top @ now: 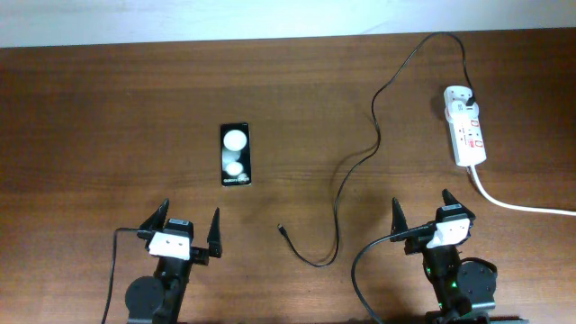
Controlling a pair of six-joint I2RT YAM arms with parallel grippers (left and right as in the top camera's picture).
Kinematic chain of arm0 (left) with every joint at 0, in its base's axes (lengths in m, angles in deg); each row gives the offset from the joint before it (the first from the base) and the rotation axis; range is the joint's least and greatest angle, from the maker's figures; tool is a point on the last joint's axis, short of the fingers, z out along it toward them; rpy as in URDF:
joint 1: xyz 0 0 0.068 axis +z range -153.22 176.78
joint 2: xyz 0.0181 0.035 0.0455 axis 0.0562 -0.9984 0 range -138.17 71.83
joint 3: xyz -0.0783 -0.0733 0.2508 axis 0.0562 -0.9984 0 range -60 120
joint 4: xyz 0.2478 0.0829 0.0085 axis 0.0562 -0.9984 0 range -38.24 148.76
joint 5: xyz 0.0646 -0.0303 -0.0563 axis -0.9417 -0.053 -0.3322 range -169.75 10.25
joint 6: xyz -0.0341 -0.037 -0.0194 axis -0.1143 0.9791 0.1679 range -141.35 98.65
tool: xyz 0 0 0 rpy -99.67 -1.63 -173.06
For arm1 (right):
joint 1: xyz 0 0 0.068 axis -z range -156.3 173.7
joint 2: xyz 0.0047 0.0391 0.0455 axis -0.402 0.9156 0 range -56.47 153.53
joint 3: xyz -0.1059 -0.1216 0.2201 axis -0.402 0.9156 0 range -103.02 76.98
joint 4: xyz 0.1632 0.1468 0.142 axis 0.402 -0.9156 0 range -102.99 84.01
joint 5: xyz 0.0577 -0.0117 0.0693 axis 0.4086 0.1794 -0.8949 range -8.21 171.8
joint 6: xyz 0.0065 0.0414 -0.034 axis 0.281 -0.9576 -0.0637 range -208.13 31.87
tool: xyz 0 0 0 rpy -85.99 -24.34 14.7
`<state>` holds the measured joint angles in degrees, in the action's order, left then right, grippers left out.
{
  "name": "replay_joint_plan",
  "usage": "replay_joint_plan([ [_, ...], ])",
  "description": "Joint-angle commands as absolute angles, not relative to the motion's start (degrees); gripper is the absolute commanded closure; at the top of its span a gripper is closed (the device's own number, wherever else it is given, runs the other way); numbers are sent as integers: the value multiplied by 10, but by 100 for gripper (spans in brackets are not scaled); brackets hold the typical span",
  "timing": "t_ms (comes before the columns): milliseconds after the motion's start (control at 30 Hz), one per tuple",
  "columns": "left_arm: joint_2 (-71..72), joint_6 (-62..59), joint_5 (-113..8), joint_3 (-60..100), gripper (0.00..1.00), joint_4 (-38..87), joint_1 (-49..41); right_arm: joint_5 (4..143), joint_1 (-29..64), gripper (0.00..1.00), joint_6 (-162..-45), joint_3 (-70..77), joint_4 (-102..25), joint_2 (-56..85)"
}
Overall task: Plug charger to phone and switch on socket
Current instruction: 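Open the left gripper and move it over the black phone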
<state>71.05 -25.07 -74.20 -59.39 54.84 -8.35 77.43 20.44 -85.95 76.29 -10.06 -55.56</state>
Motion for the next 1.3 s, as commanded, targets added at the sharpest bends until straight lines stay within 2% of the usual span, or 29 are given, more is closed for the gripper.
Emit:
replay_joint_plan([
  [0,715,-262,-747,-595,1,544,-84,778,200,1,-858,766,-103,-561],
  [367,715,-261,-743,-592,1,552,-84,778,200,1,-858,766,-103,-561],
  [567,715,-261,-674,-533,1,543,-84,778,200,1,-858,766,-103,-561],
  [733,714,-261,-617,-418,1,475,-84,778,200,1,-858,767,-103,-561],
  [933,656,-262,-614,-233,1,409,-84,778,200,1,-858,766,-103,-561],
  [1267,390,-262,-614,76,1,192,-84,778,200,2,-858,766,-103,-561],
])
